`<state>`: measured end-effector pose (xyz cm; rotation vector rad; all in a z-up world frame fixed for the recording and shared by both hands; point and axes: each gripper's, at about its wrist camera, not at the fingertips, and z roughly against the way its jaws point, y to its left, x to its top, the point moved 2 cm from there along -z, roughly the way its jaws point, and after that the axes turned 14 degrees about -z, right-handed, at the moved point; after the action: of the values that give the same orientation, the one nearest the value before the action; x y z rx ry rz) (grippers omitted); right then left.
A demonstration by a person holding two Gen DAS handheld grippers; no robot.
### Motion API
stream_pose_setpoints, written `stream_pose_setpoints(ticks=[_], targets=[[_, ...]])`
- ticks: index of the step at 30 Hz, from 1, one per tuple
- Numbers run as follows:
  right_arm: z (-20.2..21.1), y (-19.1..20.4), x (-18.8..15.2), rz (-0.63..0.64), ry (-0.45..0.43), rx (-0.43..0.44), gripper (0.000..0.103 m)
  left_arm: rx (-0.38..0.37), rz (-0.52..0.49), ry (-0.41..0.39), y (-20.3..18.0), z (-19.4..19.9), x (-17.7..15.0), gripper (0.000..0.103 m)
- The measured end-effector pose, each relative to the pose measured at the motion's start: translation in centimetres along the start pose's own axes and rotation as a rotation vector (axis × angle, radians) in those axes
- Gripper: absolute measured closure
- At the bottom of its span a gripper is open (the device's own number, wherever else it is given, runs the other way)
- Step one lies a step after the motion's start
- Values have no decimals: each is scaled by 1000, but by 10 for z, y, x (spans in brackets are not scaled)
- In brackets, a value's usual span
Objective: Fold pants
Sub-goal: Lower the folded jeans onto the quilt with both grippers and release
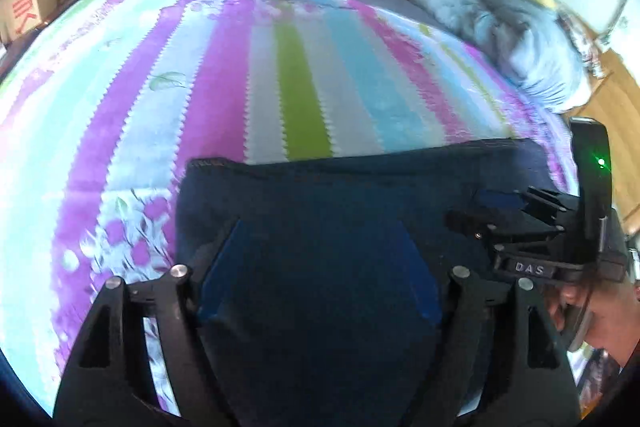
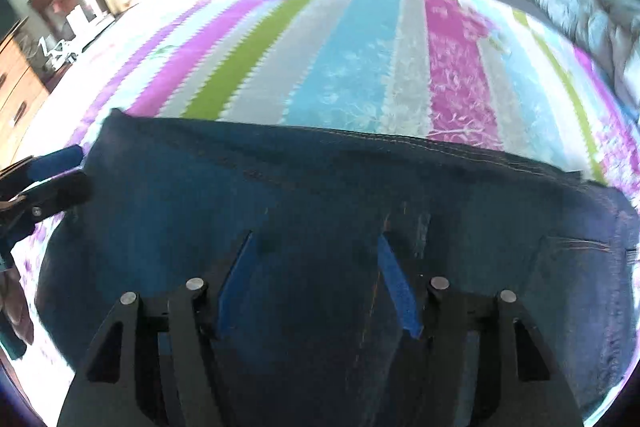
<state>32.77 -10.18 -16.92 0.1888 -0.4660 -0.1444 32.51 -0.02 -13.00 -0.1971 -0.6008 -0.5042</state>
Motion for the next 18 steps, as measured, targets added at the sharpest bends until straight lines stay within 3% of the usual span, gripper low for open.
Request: stream_pose_setpoints(ticks=[4,7,15,18], targets=[[-12,8,-9,40,36,-6,29,21,24,127,9,-37,-7,25],[-12,6,-8,28,48,3,26,14,-24,135,-3,-41,-3,9],[-22,2,1,26,54,24,20,1,-19,103,-4,-32,-14,8],[-22,5,-1,35,53,22,18,4,-42,96,-7,-34,-14,1]])
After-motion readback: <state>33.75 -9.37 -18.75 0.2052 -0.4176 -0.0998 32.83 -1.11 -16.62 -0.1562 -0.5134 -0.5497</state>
